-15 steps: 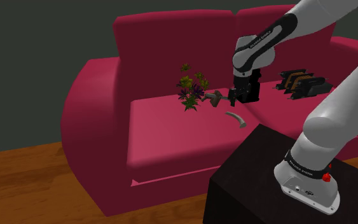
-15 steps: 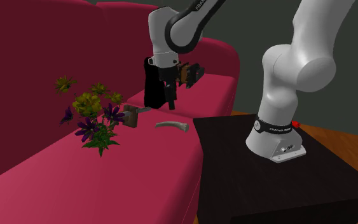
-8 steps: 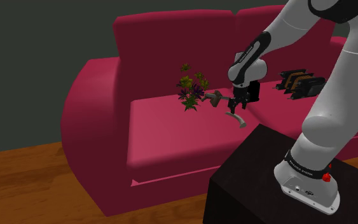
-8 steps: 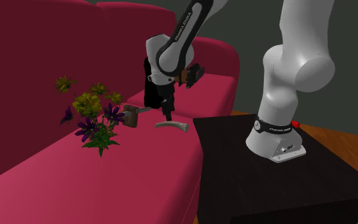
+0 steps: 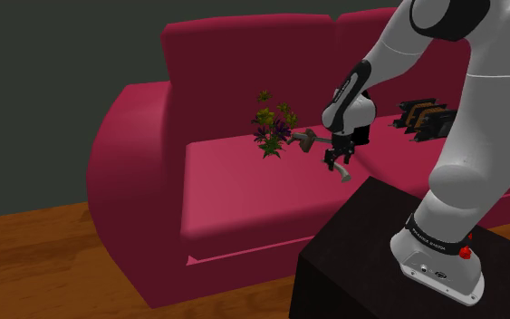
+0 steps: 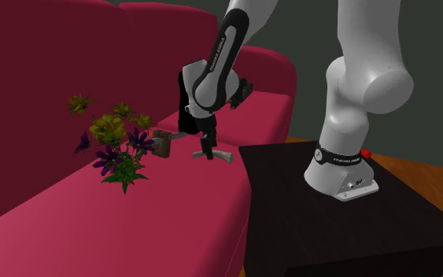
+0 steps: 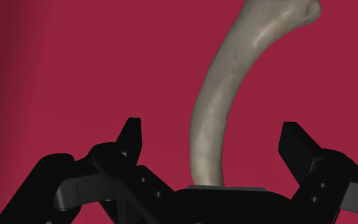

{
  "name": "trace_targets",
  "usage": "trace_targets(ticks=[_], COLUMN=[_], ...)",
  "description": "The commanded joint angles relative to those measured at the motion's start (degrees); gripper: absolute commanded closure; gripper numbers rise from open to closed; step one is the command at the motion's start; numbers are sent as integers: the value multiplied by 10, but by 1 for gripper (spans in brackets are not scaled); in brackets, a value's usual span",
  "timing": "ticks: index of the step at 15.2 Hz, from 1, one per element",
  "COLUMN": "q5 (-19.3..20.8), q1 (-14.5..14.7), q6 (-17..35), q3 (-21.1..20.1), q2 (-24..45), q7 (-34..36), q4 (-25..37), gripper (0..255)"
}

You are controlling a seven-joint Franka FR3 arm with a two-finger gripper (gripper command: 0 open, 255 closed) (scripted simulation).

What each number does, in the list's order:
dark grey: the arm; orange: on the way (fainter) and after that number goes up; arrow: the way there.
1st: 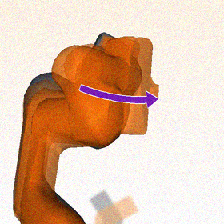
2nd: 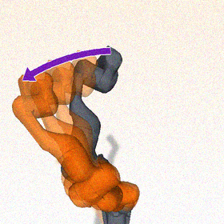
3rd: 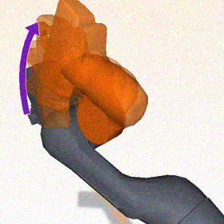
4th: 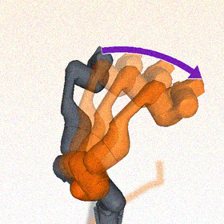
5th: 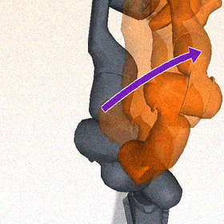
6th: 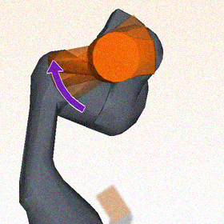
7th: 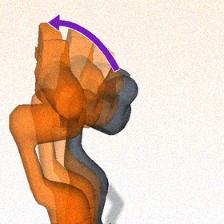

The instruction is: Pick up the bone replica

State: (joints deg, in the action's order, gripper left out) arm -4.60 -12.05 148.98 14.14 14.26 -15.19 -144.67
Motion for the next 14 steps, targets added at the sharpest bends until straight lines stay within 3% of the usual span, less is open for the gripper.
trace_targets(ticks=[1,2,3,14], q5=[-5,-5,-5,3], q1=[-2,-2,-2,1], q6=[9,9,9,-6], q3=[-3,-3,-3,2], q2=[10,11,10,-7], q7=[-4,-4,-4,2], q4=[2,2,2,-1], gripper=[0,0,255,255])
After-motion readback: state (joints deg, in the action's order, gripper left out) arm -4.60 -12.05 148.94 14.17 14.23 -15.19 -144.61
